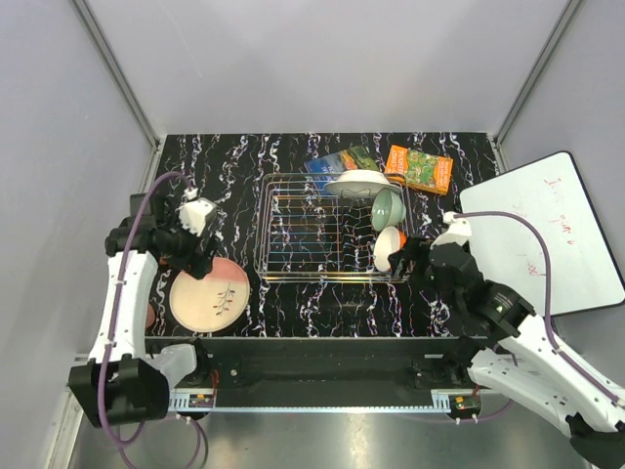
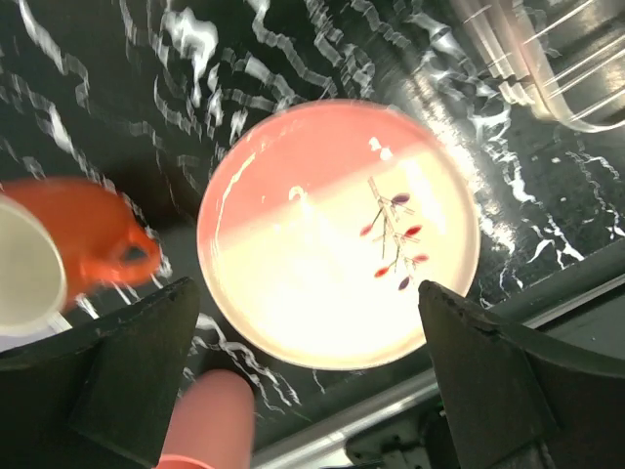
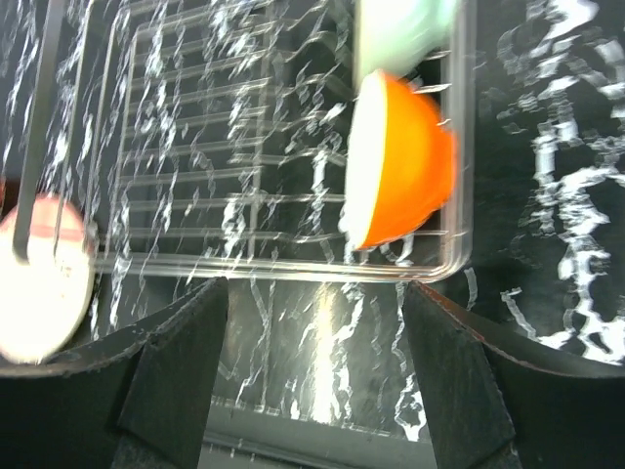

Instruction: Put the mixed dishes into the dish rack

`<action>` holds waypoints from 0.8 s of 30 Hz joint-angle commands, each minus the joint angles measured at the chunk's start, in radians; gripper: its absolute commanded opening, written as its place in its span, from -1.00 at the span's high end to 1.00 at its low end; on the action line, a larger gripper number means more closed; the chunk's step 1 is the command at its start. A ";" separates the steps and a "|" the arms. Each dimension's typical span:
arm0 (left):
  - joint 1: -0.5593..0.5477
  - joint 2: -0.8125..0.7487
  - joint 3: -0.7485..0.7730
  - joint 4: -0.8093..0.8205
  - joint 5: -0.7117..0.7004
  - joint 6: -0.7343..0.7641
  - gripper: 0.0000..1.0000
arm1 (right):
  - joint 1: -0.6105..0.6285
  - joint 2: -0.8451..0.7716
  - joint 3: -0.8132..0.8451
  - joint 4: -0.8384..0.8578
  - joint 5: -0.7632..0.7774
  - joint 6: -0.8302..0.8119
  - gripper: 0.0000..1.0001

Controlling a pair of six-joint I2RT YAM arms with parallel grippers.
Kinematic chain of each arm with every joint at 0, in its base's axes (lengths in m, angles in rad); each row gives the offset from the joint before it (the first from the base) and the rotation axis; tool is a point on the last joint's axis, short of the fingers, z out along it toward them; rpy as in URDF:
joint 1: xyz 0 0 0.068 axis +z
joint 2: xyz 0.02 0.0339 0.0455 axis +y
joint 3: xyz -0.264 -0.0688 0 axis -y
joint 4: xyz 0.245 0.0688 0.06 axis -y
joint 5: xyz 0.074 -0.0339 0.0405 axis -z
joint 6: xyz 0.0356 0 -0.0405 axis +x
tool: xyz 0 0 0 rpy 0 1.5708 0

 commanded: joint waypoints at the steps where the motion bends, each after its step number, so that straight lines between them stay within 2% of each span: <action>1: 0.138 -0.009 -0.049 0.010 0.100 0.087 -0.98 | 0.037 0.036 0.059 0.055 -0.110 -0.037 -0.61; 5: 0.257 0.038 -0.103 0.059 0.079 0.162 -0.98 | 0.060 0.073 0.058 0.070 -0.150 -0.031 -0.61; 8: 0.297 0.087 -0.112 0.069 0.083 0.192 -0.98 | 0.075 0.095 0.049 0.085 -0.161 -0.023 -0.61; 12: 0.313 0.132 -0.143 0.069 0.083 0.219 -0.98 | 0.108 0.107 0.024 0.111 -0.153 -0.013 -0.61; 18: 0.345 0.173 -0.215 0.153 0.069 0.227 -0.97 | 0.174 0.122 -0.049 0.206 -0.136 -0.005 -0.63; 24: 0.343 0.248 -0.202 0.207 0.079 0.184 -0.98 | 0.307 0.205 -0.060 0.291 -0.075 -0.045 -0.64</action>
